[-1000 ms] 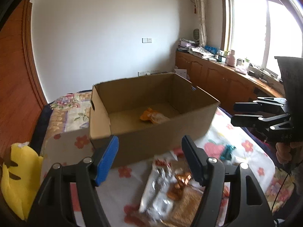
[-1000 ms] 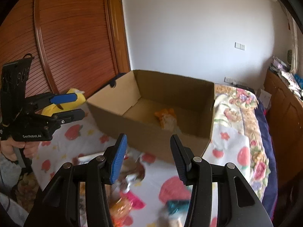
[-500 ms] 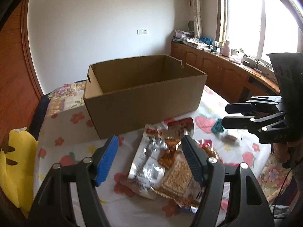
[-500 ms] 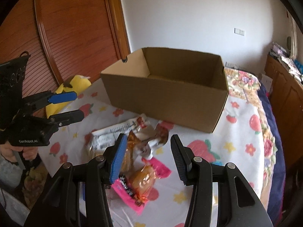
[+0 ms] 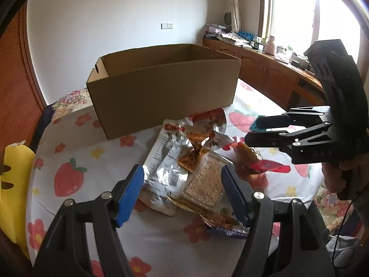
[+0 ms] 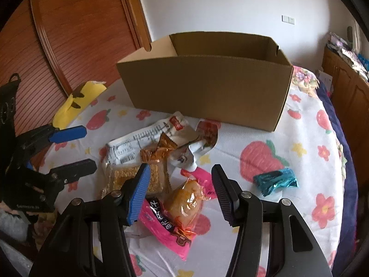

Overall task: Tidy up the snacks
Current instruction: 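Move both tools back to the snack pile toward the sesame bar and pink-wrapped bread, then close the left tool on the sesame bar tray while the right tool grasps the pink-wrapped bread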

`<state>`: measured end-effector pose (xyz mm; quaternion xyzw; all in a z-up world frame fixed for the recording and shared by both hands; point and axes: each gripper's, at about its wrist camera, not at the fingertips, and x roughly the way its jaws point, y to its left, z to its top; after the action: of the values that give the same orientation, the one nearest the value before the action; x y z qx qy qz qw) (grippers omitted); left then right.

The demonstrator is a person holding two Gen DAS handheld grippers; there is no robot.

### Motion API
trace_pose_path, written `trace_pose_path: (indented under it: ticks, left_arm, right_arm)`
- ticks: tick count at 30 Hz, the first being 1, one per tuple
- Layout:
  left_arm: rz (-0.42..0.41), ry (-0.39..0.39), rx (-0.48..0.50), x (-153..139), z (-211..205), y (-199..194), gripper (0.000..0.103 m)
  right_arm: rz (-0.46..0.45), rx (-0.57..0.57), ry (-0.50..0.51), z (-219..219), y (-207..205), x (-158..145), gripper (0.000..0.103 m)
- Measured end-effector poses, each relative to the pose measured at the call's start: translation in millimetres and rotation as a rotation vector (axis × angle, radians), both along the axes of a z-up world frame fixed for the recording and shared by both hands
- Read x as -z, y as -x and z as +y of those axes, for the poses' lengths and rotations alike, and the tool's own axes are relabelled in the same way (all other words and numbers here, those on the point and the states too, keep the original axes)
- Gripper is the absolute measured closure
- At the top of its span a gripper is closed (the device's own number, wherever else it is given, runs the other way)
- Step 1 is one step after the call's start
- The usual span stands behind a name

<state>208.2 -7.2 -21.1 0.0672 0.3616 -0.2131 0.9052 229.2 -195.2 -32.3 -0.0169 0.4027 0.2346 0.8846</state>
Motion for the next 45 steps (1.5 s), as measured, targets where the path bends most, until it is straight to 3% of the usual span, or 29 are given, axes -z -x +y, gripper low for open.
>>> trace_pose_path:
  ticks: [13, 17, 31, 35, 41, 45]
  left_arm:
    - [0.035, -0.015, 0.041, 15.3, -18.0, 1.6, 0.033]
    - [0.051, -0.032, 0.066, 23.4, -25.8, -2.8, 0.033]
    - [0.114, -0.146, 0.171, 38.2, -53.1, -30.4, 0.033]
    - [0.135, -0.183, 0.216, 43.7, -62.2, -31.3, 0.033]
    - [0.147, -0.195, 0.234, 45.7, -67.0, -34.7, 0.033]
    - [0.167, -0.189, 0.229, 47.4, -66.3, -38.7, 0.033]
  right_arm:
    - [0.074, 0.016, 0.008, -9.0, -8.8, 27.9, 0.047]
    - [0.145, 0.014, -0.065, -19.8, -12.2, 35.7, 0.047]
    - [0.118, 0.013, -0.024, -13.6, -14.1, 39.0, 0.045]
    - [0.136, 0.019, -0.014, -11.6, -19.1, 43.5, 0.039]
    - [0.119, 0.017, 0.024, -9.3, -18.9, 47.4, 0.044]
    - [0.113, 0.009, 0.032, -13.8, -17.1, 48.1, 0.054]
